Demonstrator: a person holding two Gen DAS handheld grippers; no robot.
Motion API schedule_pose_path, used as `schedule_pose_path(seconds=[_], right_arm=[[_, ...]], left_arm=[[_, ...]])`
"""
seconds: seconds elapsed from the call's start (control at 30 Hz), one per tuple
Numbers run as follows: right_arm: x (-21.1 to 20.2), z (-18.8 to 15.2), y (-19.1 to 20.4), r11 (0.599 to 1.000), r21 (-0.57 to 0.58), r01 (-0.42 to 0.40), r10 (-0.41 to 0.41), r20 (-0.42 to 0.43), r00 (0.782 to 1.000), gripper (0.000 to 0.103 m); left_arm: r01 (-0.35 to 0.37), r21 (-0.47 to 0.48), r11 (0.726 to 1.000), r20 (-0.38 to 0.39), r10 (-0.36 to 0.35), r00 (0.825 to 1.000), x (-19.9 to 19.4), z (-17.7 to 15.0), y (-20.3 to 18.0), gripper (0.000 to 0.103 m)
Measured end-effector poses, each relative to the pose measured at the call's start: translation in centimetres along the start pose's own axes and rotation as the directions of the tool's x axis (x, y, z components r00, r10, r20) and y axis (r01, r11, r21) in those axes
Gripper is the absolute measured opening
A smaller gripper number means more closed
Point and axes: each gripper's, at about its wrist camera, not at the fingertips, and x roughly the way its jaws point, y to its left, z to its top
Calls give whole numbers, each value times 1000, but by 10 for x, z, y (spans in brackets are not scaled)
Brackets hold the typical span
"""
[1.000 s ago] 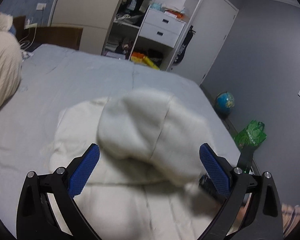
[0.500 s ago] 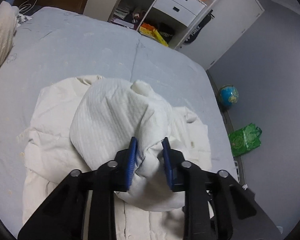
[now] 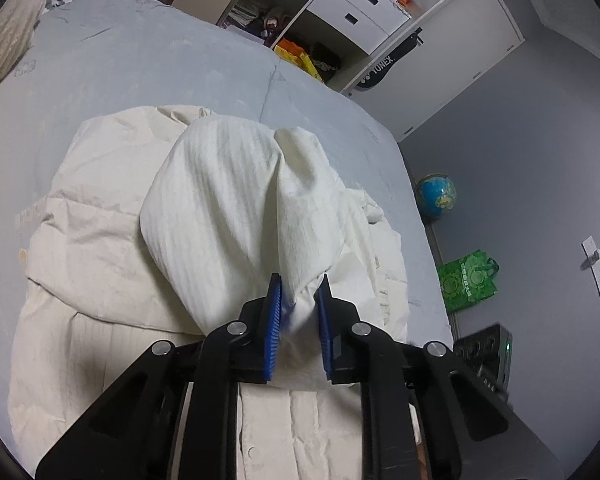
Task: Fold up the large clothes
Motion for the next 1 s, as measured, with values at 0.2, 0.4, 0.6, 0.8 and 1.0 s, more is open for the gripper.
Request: schedule_pose_path(seconds=[0.2,0.4,0.6,0.8,1.0], right_arm=[[39,13,2,987,131,91,-91,-6,996,72],[72,19,20,990,99,99,-94,-55,994,37],[54,28,48,997,2,-76,76,21,997,7],[-2,38,49,938,-89,-334,346,226,911,3],[10,11,-34,983,68,-171,156,186,970,4]], left_arm=[[0,1,1000,-17,0,1000,5,-12,6,15],[5,-1,1000,-41,-5,999,11,-21,11,15],[39,-25,999,-20,-40,999,4,-14,11,15],[111,-82,990,-2,-111,994,0,-13,6,16],[70,-100,992,-113,-82,990,37,-48,17,17]])
